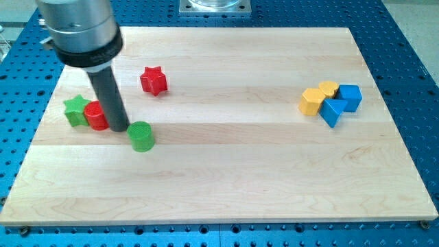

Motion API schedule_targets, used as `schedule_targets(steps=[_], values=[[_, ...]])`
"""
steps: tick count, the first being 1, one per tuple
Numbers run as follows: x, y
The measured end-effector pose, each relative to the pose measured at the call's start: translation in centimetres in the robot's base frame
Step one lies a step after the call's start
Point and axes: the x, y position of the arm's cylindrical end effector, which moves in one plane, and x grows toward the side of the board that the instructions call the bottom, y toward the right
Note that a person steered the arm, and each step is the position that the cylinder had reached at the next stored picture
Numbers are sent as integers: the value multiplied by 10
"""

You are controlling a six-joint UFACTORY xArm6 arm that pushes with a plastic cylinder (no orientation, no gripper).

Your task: Place the green circle into the green star

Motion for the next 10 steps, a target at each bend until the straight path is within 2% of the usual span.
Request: schedule_targets(steps=[1, 2, 3, 5, 6, 7, 8, 10], values=[[-6, 5], [-43, 87], [21, 135], [65, 56], [54, 16], [35, 75], [-13, 60], [39, 51]])
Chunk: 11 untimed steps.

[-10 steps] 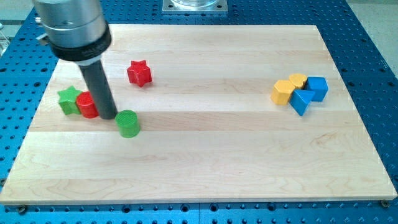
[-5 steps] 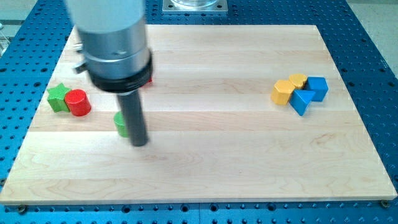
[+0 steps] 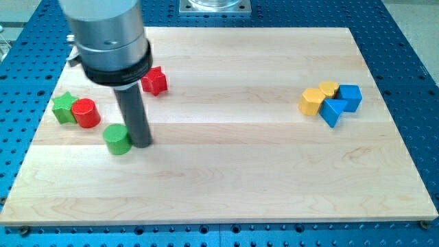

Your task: Place the green circle into the green star

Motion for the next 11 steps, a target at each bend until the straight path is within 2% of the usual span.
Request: schedule_targets(steps=[1, 2, 3, 4, 5, 6, 8, 10, 11], values=[[0, 42], [1, -16], [19, -47], [13, -47], [6, -82], [27, -50], [44, -121], [-6, -123], [-7, -50]])
